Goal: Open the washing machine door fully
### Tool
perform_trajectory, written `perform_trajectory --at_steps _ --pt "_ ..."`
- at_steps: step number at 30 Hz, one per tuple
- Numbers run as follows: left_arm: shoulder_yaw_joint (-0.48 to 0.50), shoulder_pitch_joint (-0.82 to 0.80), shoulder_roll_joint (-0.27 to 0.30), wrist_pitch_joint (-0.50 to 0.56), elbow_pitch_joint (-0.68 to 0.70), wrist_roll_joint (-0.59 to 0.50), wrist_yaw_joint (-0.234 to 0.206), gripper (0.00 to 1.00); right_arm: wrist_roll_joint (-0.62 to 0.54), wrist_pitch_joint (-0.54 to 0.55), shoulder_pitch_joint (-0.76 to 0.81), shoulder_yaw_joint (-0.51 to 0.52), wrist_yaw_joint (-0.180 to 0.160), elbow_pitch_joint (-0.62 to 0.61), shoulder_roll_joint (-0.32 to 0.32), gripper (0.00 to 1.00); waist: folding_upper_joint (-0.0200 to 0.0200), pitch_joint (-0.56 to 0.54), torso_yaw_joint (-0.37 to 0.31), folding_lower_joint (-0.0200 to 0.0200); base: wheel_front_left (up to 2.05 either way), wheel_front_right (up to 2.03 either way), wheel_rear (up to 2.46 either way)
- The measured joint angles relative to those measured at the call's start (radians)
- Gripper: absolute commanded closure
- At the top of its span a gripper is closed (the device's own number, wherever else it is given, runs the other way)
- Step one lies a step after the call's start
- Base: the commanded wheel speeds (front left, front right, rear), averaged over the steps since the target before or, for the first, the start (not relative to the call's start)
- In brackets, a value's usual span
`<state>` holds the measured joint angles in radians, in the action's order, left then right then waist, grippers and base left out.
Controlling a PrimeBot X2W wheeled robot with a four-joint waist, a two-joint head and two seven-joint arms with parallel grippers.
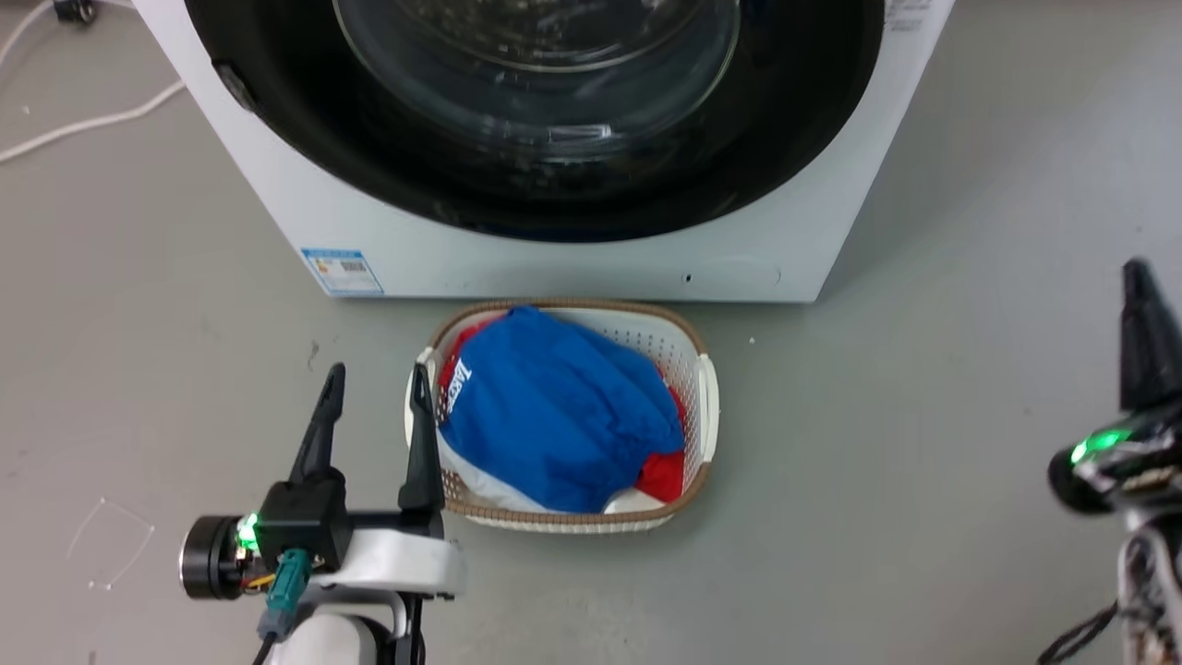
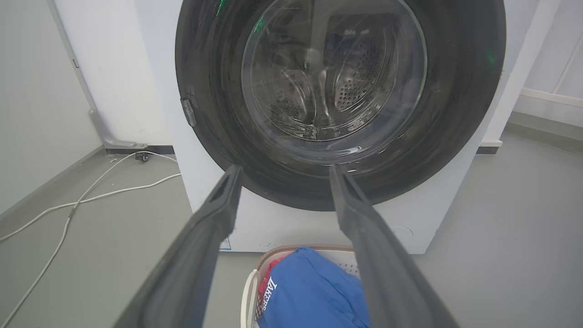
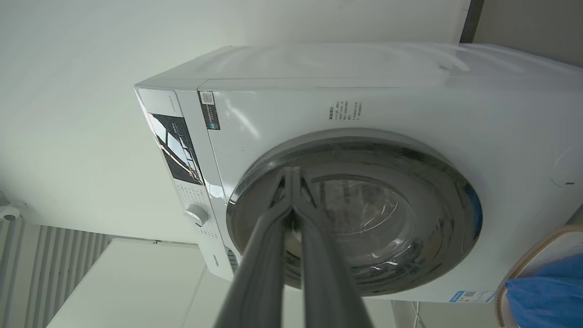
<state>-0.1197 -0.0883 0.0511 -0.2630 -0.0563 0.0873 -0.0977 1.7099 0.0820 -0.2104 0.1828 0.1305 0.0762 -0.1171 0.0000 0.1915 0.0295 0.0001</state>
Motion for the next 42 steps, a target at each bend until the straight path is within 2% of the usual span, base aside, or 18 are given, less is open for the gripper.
perform_trajectory --at_steps 9,19,31,42 --pt "-0.008 -0.105 0.000 0.000 0.029 -0.004 0.001 0.00 0.006 0.133 -0.311 0.043 0.000 0.132 -0.115 1.00 0.0000 0.153 0.018 0.0002 0.00 0.00 0.00" --pt "-0.027 -0.180 0.000 0.000 0.046 0.000 0.005 0.00 -0.011 0.247 -0.628 0.003 0.000 0.306 -0.236 1.00 0.0000 0.302 0.053 0.0002 0.00 0.00 0.00" --pt "-0.062 -0.224 0.000 0.000 0.054 0.026 -0.010 0.00 -0.069 0.354 -0.897 -0.122 0.000 0.441 -0.290 1.00 0.0000 0.397 0.117 0.0001 0.00 0.00 0.00" --pt "-0.090 -0.245 0.000 0.000 0.060 0.058 -0.018 0.00 -0.166 0.398 -1.056 -0.222 0.000 0.546 -0.318 1.00 0.0000 0.443 0.156 0.0001 0.00 0.00 0.00"
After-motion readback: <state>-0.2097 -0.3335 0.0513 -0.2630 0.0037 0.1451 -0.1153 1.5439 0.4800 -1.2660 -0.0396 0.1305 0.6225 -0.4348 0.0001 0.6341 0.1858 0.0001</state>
